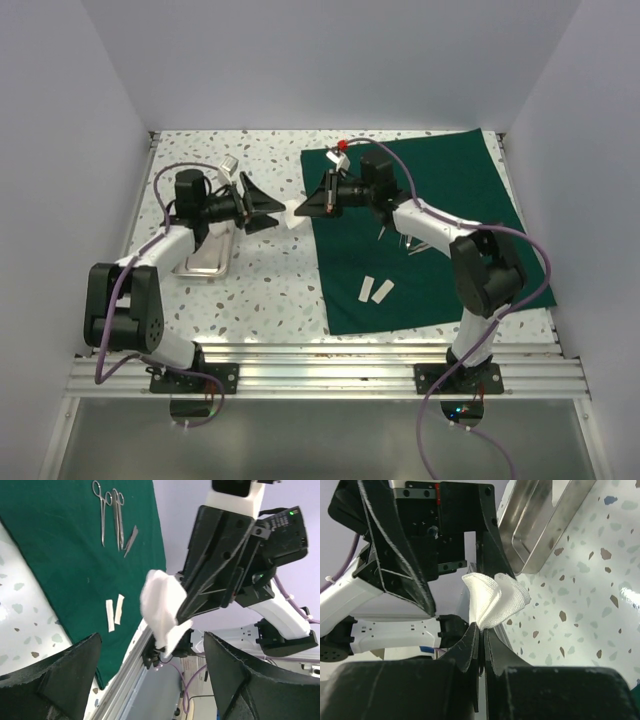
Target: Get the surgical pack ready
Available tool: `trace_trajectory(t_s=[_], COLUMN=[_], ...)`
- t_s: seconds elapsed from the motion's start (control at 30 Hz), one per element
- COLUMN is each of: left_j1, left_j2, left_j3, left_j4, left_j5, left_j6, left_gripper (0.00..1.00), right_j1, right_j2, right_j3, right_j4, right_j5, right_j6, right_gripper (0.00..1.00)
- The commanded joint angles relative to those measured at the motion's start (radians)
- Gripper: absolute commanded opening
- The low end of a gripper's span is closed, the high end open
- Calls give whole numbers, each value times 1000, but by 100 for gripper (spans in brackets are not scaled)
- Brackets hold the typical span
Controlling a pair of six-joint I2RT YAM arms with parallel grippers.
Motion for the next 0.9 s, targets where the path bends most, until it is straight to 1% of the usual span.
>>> trace_trajectory(t_s=[0.0,0.23,0.37,0.5,0.6,0.63,0.7,0.73,0.77,0.8,0.87], left_j1=[-5,-11,-14,-14,-14,-14,-14,-14,-14,-14,-12], left_j2=[-56,-74,-71,-64,-57,-56,-53,-50,-50,-48,-51], left_j3=[-35,-68,-74,-100,-118,-120,-129,-132,-137,-143,-158], left_j4=[101,109,121,224,291,322,345,368,377,394,417], left_j5=[41,33,29,35,38,39,44,49,49,50,53], left_j6=[-66,-66,-82,-166,-220,-238,-253,-267,-273,-287,-301], left_gripper=[87,88,88,87,81,75,68,59,58,50,43], right_j1=[1,38,59,76,78,78,81,79,81,79,79], right_j2=[-67,-61,-56,-47,-38,-38,-38,-38,-35,-35,-27], right_j3=[-21,-18,-28,-26,-28,-29,-34,-34,-35,-37,-37], right_j4=[55,89,137,149,157,164,167,170,172,172,175], right_j5=[11,-13,-15,-25,-27,-29,-30,-30,-32,-29,-33], right_j6=[14,52,81,92,95,97,98,101,103,104,109], right_gripper=[0,0,0,0,0,0,0,0,0,0,0])
